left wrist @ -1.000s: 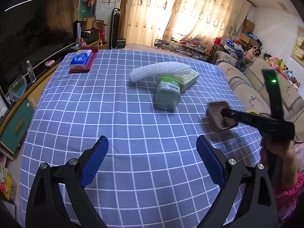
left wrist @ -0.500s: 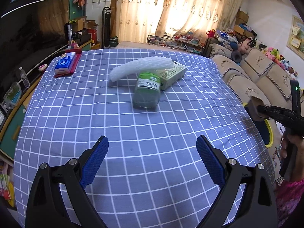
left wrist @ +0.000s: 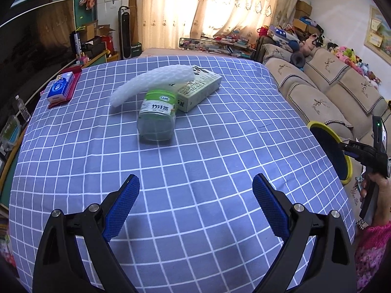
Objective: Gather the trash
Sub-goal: 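Carry the brown tray over the bin and open the right gripper, then move the left gripper toward the green jar and close on it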
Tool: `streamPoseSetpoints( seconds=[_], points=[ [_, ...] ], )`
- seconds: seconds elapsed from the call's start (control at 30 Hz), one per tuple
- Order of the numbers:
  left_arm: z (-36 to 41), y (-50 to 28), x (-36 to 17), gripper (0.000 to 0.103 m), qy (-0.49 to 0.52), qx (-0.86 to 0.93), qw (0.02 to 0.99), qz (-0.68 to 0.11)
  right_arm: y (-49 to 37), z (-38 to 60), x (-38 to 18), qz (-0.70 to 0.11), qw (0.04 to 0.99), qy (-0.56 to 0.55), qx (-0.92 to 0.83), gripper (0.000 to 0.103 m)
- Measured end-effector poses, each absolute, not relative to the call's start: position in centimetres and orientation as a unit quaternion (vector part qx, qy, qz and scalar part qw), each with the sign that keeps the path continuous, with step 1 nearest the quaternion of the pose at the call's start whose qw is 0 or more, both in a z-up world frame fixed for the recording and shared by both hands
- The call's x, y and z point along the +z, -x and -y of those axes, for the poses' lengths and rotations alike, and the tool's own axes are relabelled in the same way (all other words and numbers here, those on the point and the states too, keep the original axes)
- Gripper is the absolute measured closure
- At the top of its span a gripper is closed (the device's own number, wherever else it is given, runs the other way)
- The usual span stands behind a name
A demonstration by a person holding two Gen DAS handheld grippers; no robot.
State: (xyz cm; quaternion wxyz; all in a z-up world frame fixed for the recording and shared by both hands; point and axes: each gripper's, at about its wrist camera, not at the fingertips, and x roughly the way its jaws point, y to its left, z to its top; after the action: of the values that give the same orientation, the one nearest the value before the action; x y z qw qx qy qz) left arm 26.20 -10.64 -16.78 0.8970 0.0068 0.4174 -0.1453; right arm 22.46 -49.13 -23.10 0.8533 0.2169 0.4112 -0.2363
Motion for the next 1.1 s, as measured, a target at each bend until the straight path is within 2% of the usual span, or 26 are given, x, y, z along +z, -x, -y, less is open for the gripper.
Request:
streamPoseSetpoints(
  seconds=[0.37, 0.9, 0.97, 1.1],
  points=[
    [10.6, -29.2, -17.8, 0.011, -0.021, -0.133, 0.891, -0.433, -21.9, 49.4, -23.2, -0.4, 0.86, -0.23, -0.22, 0.063],
    [9.1, -37.8, -18.3, 0.011, -0.024, -0.133, 0.877, -0.461, -22.3, 48.8, -23.4, -0.402, 0.86, -0.23, -0.212, 0.062],
    [9.3, -38.6, -18.7, 0.012, -0.025, -0.133, 0.874, -0.466, -22.3, 48.7, -23.5, -0.404, 0.86, -0.23, -0.211, 0.062],
    [9.8, -40.1, -19.6, 0.024, -0.025, -0.134, 0.866, -0.482, -22.4, 48.7, -23.6, -0.405, 0.86, -0.229, -0.209, 0.061]
  ],
)
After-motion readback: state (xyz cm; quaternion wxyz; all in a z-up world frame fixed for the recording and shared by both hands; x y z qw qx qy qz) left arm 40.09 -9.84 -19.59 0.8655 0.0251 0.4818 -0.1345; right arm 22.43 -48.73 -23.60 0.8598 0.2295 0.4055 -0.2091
